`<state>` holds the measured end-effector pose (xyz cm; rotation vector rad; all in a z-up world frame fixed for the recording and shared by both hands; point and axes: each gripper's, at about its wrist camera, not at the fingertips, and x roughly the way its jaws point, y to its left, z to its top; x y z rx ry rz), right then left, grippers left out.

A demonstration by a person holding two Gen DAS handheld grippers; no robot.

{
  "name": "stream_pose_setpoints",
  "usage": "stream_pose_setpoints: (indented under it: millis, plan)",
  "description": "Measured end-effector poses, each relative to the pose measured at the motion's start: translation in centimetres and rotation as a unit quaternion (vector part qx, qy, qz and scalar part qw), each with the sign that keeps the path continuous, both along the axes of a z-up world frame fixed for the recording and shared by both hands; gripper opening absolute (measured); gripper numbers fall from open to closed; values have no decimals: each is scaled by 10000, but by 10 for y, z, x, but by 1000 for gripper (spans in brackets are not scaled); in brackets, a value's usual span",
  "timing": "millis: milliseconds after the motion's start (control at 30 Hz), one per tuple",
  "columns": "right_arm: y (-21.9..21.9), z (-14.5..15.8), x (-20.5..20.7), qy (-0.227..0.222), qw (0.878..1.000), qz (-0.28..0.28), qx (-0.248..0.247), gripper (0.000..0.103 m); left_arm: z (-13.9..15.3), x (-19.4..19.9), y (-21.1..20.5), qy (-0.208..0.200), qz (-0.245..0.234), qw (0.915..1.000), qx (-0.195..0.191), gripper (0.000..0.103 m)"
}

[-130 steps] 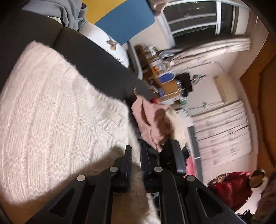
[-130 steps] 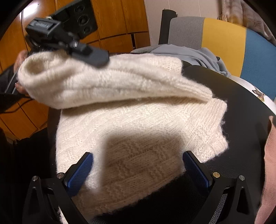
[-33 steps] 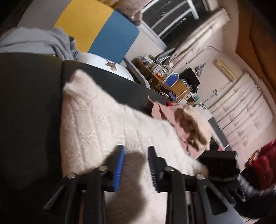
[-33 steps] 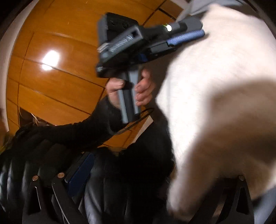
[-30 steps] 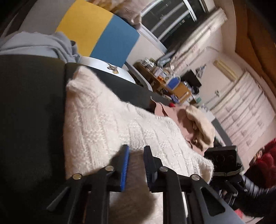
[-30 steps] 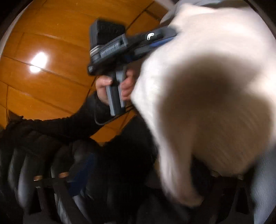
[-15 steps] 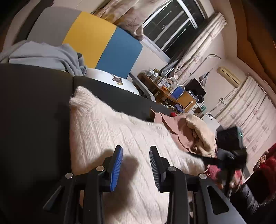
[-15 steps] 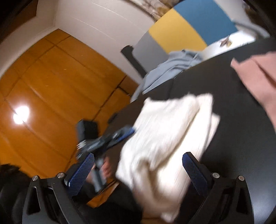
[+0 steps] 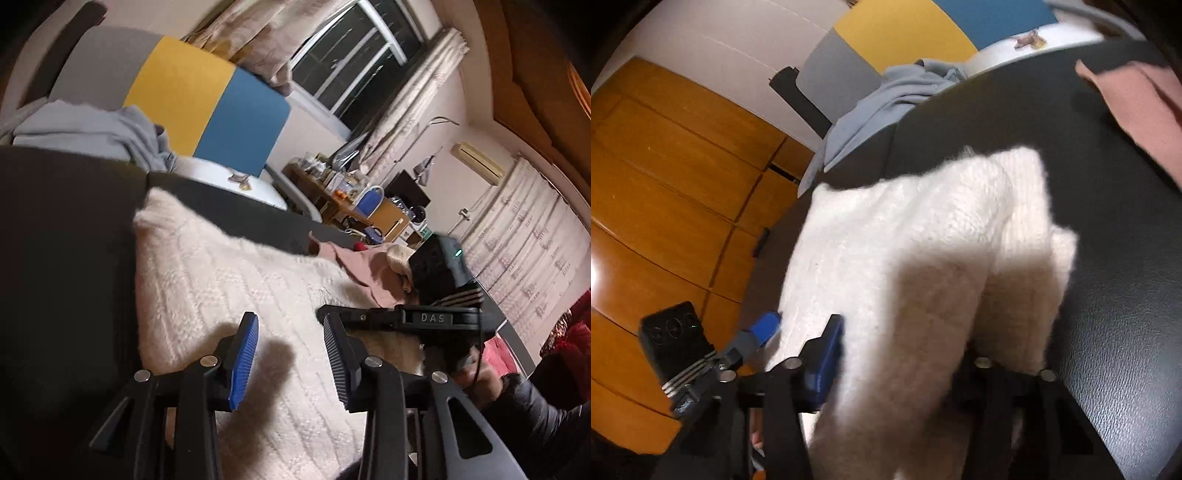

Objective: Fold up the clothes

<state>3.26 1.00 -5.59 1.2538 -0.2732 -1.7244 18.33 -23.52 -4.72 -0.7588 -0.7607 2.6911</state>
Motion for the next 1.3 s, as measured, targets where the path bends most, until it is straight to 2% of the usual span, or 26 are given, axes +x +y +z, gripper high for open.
stream_pose_setpoints:
  millis: [33, 100, 167, 200, 267, 300, 367, 400, 433, 467, 567, 633, 667, 733, 767, 867, 933, 967, 1067, 1100, 1133, 1167, 1200, 1233, 1300]
  plan:
    - [-3, 13, 5, 292, 9995, 30, 144, 26, 3, 2, 3, 85, -79, 9999, -59, 38]
    - [-7, 44, 18, 974, 9947, 108, 316, 24, 2, 2, 10, 83, -271, 9994, -213, 41]
    - [-3, 70, 35, 1822, 9812, 123, 625, 24, -7, -4, 19, -114, -584, 9979, -254, 41]
    - [1, 63, 35, 1909, 9778, 32, 859, 24, -15, -11, 28, -295, -825, 9955, -351, 40]
    - [9, 35, 26, 1798, 9741, -231, 1353, 24, -21, -14, 43, -404, -917, 9918, -792, 39]
    - [17, 16, 17, 1520, 9788, -384, 1318, 30, -20, -15, 51, -438, -914, 9891, -1068, 39]
    - [48, -12, -5, 631, 9949, -755, 213, 33, -15, -17, 59, -501, -876, 9859, -1334, 39]
    - [62, -22, -12, 198, 9951, -920, -298, 33, -11, -18, 60, -489, -842, 9858, -1366, 39]
    - [71, -30, -16, 12, 9930, -975, -660, 33, -6, -19, 58, -429, -804, 9873, -1303, 39]
    - [73, -32, -16, 47, 9924, -933, -797, 33, -1, -21, 56, -378, -774, 9893, -1178, 39]
    - [73, -29, -20, -15, 9925, -884, -848, 35, 6, -31, 46, -391, -630, 9929, -931, 39]
    - [73, -21, -22, -96, 9931, -791, -861, 48, 10, -37, 41, -386, -514, 9946, -813, 40]
    - [75, -15, -22, -131, 9933, -708, -901, 55, 13, -41, 39, -364, -474, 9950, -797, 40]
    - [81, -3, -13, -263, 9929, -363, -1105, 89, 16, -50, 41, -333, -468, 9948, -844, 40]
    - [83, 3, -7, -337, 9918, -170, -1219, 93, 16, -56, 42, -348, -498, 9941, -893, 40]
    - [84, 6, 14, -590, 9873, 552, -1369, 94, 15, -75, 50, -410, -646, 9913, -1067, 40]
    - [80, 1, 32, -885, 9804, 1011, -1440, 96, 9, -90, 61, -509, -935, 9861, -1272, 40]
    - [82, -3, 42, -1014, 9774, 1214, -1403, 98, 4, -94, 68, -515, -1116, 9817, -1457, 40]
    - [97, -17, 69, -1302, 9702, 1719, -1108, 101, -12, -93, 93, -381, -1691, 9603, -2184, 40]
    - [107, -24, 71, -1322, 9714, 1722, -967, 93, -13, -91, 96, -319, -1749, 9571, -2287, 40]
    - [118, -33, 71, -1368, 9722, 1681, -885, 71, -14, -88, 99, -257, -1806, 9538, -2389, 40]
    - [128, -41, 70, -1415, 9729, 1641, -803, 60, -14, -87, 100, -226, -1821, 9534, -2396, 40]
    - [137, -50, 68, -1471, 9749, 1520, -699, 36, -14, -87, 98, -228, -1792, 9562, -2305, 40]
    - [146, -55, 67, -1495, 9772, 1366, -640, 21, -15, -87, 96, -230, -1759, 9587, -2223, 40]
    - [152, -54, 67, -1465, 9803, 1155, -654, 19, -14, -87, 93, -228, -1666, 9630, -2104, 40]
